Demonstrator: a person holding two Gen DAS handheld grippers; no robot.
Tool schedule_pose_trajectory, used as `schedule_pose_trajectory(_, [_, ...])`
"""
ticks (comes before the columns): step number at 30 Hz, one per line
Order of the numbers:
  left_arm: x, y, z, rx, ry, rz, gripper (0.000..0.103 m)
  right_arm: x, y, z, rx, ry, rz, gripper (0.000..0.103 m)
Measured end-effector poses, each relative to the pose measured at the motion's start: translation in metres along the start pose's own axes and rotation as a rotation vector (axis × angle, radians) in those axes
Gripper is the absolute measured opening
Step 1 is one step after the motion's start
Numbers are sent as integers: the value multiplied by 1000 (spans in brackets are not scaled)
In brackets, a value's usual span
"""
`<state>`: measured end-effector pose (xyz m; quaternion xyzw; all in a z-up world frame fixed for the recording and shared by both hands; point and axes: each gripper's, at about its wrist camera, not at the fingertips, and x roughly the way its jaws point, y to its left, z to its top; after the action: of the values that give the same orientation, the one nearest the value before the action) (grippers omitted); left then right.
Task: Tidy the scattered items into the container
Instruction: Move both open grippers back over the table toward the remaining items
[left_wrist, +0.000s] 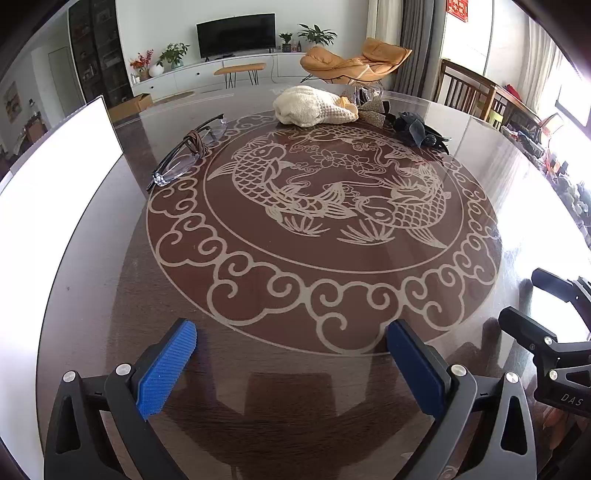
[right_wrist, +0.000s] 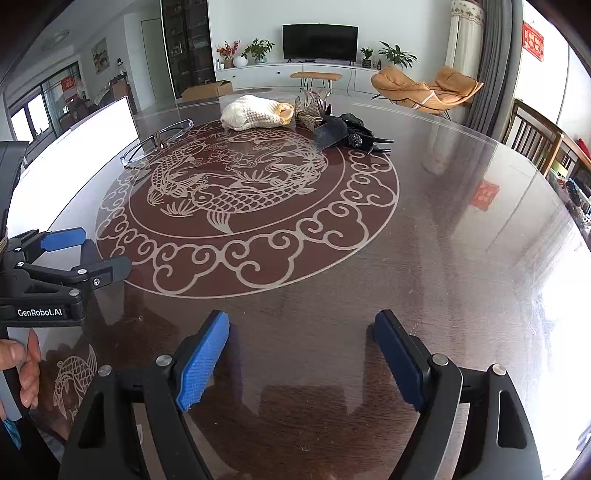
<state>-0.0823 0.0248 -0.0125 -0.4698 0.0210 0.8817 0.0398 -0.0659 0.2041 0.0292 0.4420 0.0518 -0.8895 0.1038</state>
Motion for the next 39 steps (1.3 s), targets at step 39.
schedule_pose_trajectory(39, [0, 1, 1, 1, 0, -3, 103, 36, -28, 43, -53, 32, 31, 83])
